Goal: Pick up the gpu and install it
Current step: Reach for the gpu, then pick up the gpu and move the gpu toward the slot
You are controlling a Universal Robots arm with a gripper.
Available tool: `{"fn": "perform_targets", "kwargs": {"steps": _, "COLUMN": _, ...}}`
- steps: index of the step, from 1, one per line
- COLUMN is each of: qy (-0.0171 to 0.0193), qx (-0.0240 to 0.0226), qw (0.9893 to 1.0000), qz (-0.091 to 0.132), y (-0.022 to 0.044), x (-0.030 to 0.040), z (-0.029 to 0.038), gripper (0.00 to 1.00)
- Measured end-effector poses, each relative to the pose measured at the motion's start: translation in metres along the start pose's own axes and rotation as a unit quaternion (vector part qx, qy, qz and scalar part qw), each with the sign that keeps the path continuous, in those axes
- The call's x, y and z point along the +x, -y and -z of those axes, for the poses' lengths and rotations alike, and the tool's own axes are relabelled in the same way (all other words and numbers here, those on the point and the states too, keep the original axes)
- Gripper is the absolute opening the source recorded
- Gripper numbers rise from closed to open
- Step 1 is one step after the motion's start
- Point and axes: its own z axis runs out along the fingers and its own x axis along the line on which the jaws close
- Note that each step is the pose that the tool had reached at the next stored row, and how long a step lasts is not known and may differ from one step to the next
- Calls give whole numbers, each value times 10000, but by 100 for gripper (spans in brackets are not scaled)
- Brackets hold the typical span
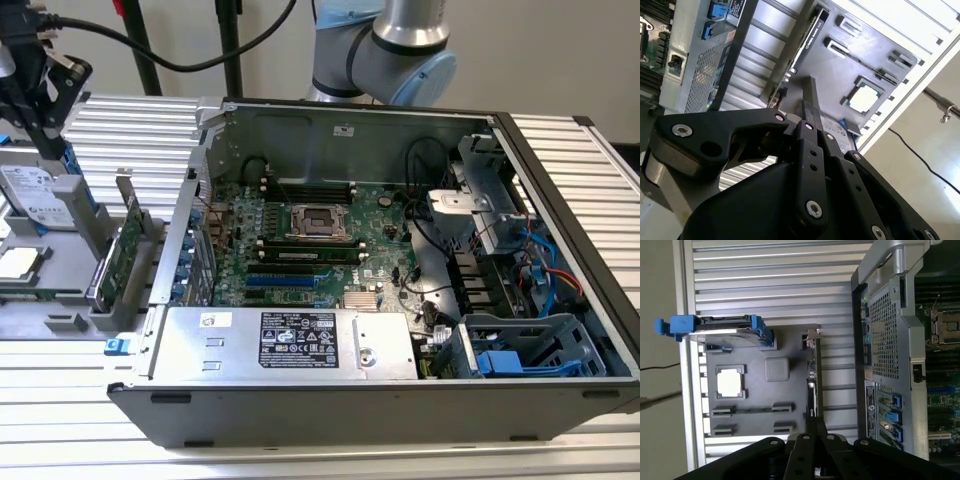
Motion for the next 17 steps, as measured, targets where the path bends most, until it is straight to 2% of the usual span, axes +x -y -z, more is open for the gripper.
{"fn": "perform_targets", "kwargs": {"steps": 7, "qy": 0, "qx": 0, "qw": 10000, "qz": 0, "y": 30, "x": -30, "z": 1, "gripper": 0}}
{"fn": "perform_targets", "kwargs": {"steps": 17, "qy": 0, "qx": 0, "qw": 10000, "qz": 0, "y": 48, "x": -33, "z": 2, "gripper": 0}}
